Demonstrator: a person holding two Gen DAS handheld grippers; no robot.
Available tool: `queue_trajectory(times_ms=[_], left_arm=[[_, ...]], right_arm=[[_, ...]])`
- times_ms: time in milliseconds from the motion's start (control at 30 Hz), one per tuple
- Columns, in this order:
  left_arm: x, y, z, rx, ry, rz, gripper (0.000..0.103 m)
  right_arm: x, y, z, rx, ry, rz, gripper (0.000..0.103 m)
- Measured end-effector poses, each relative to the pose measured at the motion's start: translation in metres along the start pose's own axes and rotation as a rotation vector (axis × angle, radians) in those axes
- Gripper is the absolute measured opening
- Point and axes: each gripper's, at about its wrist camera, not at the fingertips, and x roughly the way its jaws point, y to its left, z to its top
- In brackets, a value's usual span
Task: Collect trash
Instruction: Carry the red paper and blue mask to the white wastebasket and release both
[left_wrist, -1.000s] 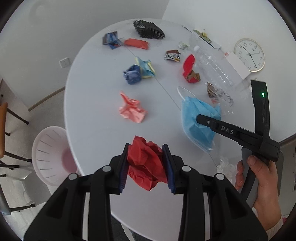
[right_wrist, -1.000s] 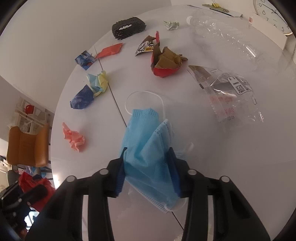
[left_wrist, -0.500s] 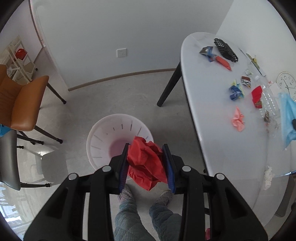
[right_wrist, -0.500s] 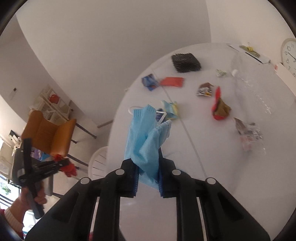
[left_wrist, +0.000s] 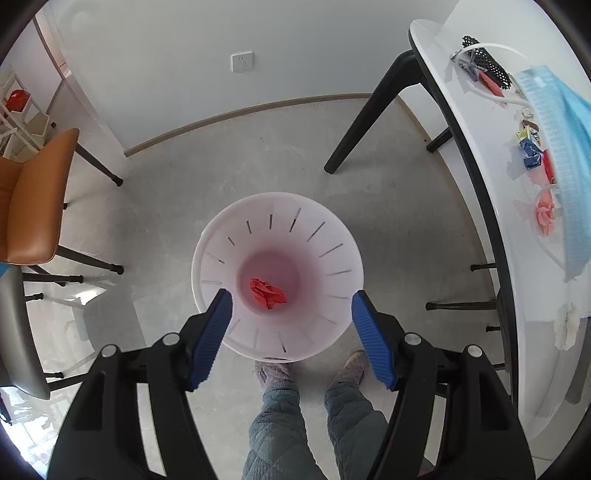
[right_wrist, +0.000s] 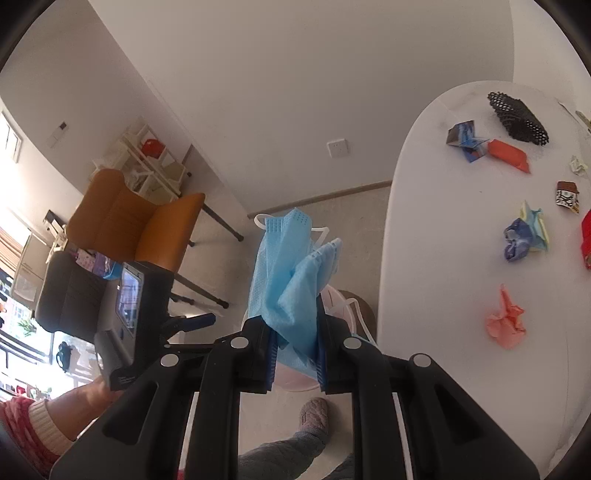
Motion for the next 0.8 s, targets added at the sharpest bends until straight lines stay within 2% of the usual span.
queue_trajectory(times_ms=[100,167,367,467,567,600,633,733,800], left_arm=[[-0.015,0.015,-0.003,-0.009,-0.021,0.005,0.068],[-0.030,0.026,-0.004,-0.030,-0.055,0.014,0.076],[-0.063,0.055,-0.003,-0.075,-0.111,0.075,0.077],[-0.068,0.062,-0.002,-0.100,-0.118,0.095,0.077],[-0.070,0.066,-0.002,-0.119,-0.116,0.106,0.077],[-0.071,0.066,-0.001,-0.124,-0.116,0.111,0.077],[-0.073,0.067,-0.002,-0.127,-0.119,0.111,0.077],[-0.082,0.068,-0.002,-0.132,-0.133,0.111,0.077],[-0.093,0.065,0.000,-0.133,-0.156,0.122,0.077]], right_arm=[[0.033,0.016,-0.002,-0.048,0.048,-0.004,0.018],[0.058,0.025,-0.004,-0.084,0.084,-0.005,0.019],[0.140,0.038,-0.019,-0.132,0.220,-0.012,0.020],[0.173,0.041,-0.030,-0.128,0.279,-0.010,0.025],[0.191,0.044,-0.036,-0.148,0.321,-0.022,0.039],[0.192,0.045,-0.037,-0.149,0.321,-0.022,0.049],[0.188,0.046,-0.036,-0.148,0.312,-0.018,0.059],[0.169,0.047,-0.028,-0.147,0.269,-0.021,0.074],[0.145,0.047,-0.020,-0.140,0.212,-0.014,0.078]])
